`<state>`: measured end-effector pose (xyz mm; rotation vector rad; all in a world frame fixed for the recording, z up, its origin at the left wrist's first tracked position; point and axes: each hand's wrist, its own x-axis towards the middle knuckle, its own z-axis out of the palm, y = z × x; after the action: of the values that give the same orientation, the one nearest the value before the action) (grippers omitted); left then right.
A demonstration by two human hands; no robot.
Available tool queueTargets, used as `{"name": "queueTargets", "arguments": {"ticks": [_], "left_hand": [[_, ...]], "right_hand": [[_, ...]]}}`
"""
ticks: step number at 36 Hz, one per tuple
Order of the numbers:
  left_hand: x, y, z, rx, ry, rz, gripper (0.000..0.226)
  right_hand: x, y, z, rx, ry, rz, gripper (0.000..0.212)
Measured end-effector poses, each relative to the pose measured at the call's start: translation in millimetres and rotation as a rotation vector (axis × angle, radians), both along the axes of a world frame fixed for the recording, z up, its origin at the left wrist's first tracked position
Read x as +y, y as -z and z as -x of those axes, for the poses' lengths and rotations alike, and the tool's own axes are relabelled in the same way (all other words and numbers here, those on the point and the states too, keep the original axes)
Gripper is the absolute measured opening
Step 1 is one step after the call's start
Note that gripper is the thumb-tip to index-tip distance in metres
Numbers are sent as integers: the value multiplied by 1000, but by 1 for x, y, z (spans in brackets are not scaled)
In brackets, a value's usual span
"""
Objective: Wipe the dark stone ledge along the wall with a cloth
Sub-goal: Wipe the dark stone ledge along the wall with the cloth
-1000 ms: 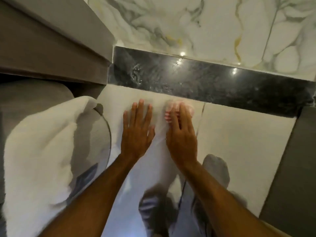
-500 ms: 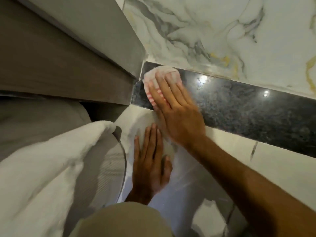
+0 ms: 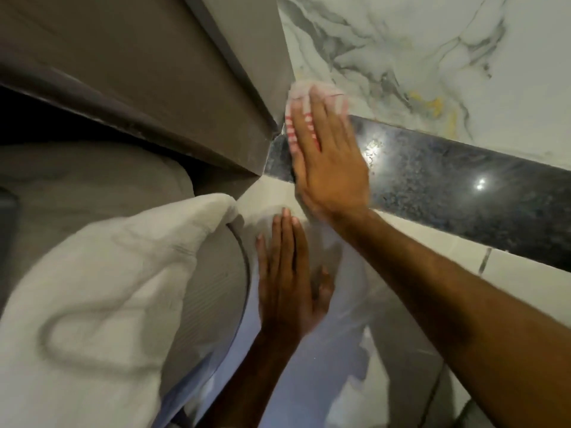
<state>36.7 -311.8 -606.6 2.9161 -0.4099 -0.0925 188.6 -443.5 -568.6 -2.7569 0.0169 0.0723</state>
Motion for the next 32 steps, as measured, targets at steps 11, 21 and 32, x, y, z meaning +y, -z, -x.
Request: {"name": "queueTargets", "arguments": {"ticks": [11,21,32], "left_hand": [[-2,-6,0,17,-29,-40,80],[-6,-9,-1,-8,-28,-10,80],[-6,-9,0,-7,-31,-45,77]], "right_hand": [[-48,-1,58,-35,-143,74,63],[-14,5,38,-17,-247,73,62],[-3,1,7,-12,-69,-29,63]]}}
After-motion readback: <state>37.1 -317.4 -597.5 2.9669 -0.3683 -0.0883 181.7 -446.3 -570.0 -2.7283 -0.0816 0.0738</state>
